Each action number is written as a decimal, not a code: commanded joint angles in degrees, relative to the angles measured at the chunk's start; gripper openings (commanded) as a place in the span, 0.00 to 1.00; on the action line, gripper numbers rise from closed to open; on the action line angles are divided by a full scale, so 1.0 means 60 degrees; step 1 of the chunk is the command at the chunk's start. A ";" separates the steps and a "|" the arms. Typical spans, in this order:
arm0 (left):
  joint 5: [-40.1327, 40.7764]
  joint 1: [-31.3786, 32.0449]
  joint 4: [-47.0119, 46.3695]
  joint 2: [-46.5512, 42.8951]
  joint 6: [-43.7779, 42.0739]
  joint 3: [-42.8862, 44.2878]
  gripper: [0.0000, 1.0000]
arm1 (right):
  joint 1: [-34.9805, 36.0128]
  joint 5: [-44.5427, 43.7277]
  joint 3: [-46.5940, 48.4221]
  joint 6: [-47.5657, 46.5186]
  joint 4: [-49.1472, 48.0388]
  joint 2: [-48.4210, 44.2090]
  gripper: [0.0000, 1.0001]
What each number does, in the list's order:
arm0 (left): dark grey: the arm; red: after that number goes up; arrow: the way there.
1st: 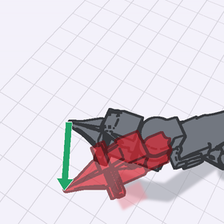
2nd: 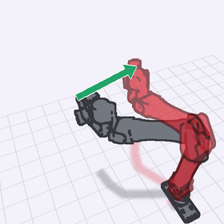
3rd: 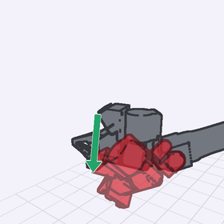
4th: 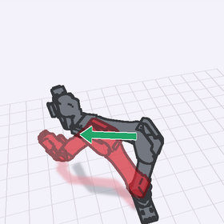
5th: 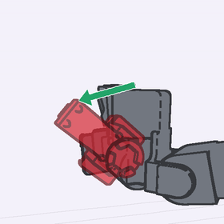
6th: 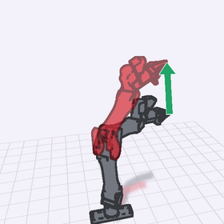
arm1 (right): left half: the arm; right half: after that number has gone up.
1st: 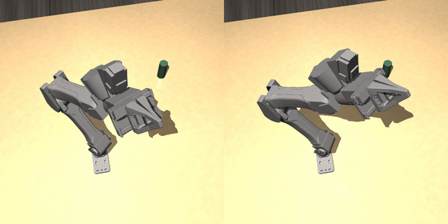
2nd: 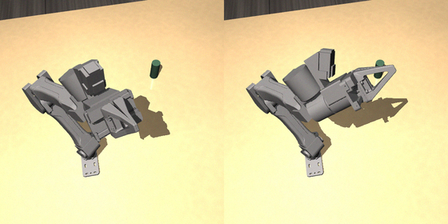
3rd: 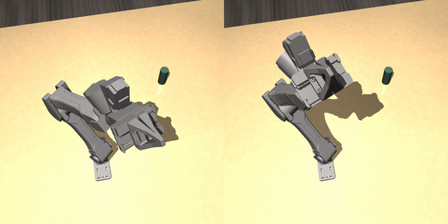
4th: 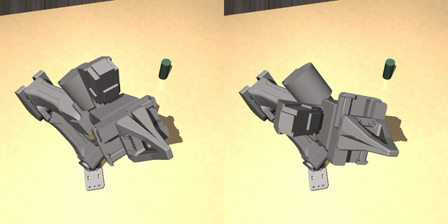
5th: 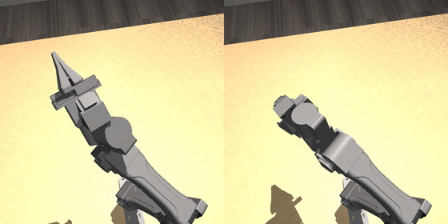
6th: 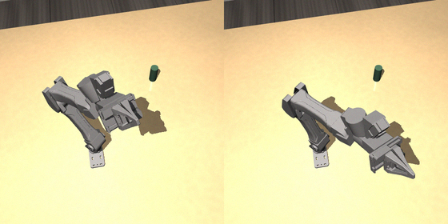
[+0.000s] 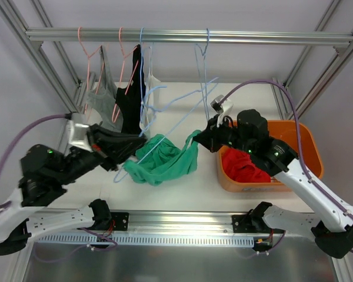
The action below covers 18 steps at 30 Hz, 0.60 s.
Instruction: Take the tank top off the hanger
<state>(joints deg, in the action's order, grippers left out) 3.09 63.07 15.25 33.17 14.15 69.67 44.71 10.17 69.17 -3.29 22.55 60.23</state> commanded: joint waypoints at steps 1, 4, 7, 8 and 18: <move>-0.0954 0.0109 -0.4657 0.1237 -0.1916 -0.1352 0.00 | 0.0019 0.1555 -0.0626 0.0823 -0.0739 -0.0735 0.00; -0.0972 0.0123 -0.7485 0.2292 -0.3132 -0.2014 0.00 | 0.0136 0.2185 -0.1154 0.1236 -0.1003 -0.1248 0.00; -0.0516 0.0123 -1.0647 0.3215 -0.4114 -0.2833 0.00 | 0.0443 0.2186 -0.1551 0.1471 -0.1018 -0.1600 0.03; -0.0153 0.0123 -1.1497 0.3667 -0.4653 -0.3011 0.00 | 0.0589 0.2056 -0.1828 0.1515 -0.1018 -0.1658 0.04; 0.0993 0.0138 -1.7173 0.4741 -0.6431 -0.4096 0.00 | 0.1411 0.0795 -0.3485 0.2057 -0.1340 -0.2215 0.51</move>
<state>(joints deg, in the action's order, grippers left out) 6.96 63.09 -62.92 62.70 -19.88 46.17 52.60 17.76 48.88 7.42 18.02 48.82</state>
